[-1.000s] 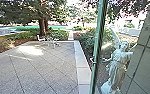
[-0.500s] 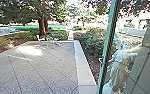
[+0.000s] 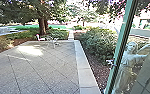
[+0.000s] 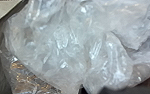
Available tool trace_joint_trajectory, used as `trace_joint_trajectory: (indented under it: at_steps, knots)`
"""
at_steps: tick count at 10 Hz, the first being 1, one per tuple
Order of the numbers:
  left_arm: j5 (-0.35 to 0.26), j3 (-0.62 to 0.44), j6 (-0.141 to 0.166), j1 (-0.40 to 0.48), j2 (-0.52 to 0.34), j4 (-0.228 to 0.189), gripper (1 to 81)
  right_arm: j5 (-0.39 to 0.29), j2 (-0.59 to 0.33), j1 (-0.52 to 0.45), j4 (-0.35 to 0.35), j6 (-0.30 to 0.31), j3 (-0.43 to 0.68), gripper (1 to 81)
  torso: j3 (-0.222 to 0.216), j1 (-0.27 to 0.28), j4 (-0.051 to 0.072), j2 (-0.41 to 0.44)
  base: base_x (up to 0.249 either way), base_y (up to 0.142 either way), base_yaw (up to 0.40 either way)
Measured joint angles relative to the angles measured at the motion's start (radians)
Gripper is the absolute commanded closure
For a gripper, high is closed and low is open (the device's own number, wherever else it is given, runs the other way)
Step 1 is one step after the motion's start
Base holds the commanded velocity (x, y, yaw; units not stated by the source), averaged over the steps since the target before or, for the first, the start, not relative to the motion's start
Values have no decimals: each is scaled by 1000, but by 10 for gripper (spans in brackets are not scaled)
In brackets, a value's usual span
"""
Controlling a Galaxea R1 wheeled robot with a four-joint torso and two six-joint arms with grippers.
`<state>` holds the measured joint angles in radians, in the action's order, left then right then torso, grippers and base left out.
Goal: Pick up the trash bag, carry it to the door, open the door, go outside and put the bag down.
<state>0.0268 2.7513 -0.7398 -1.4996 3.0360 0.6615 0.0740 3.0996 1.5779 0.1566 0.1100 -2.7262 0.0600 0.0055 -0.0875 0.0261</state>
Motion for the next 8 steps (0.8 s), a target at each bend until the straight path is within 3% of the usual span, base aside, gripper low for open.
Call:
trace_joint_trajectory:
  at_steps: [8]
  knots:
    - [-1,-1,0,-6,1,0,811,0,-2,4,0,0,0,10,0,0,0,0,110,0,0]
